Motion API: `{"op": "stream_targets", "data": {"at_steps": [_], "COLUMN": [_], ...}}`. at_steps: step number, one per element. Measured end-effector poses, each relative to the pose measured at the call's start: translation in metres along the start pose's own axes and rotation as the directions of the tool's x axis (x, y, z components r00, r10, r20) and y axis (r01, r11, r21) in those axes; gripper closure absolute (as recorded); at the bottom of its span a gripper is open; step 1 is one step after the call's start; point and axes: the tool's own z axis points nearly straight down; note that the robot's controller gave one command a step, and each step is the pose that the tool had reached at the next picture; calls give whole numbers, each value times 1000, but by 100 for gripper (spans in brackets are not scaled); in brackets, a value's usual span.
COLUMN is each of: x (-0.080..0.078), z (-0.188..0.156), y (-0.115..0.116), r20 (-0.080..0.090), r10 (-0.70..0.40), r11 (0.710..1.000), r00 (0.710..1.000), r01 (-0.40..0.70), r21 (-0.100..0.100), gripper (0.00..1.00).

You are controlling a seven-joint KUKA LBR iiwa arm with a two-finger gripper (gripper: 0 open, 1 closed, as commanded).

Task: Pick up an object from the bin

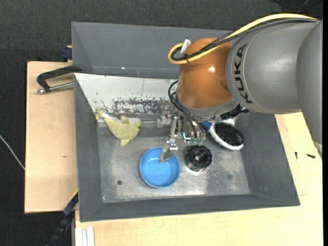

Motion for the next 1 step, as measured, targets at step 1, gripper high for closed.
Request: {"op": "stream_targets", "data": {"at_steps": [1], "x": [28], "z": [76], "y": [-29], "r20": [0], "r10": [56], "r11": [998], "r00": [998], "r01": [-56], "r21": [1], "gripper": [0]}}
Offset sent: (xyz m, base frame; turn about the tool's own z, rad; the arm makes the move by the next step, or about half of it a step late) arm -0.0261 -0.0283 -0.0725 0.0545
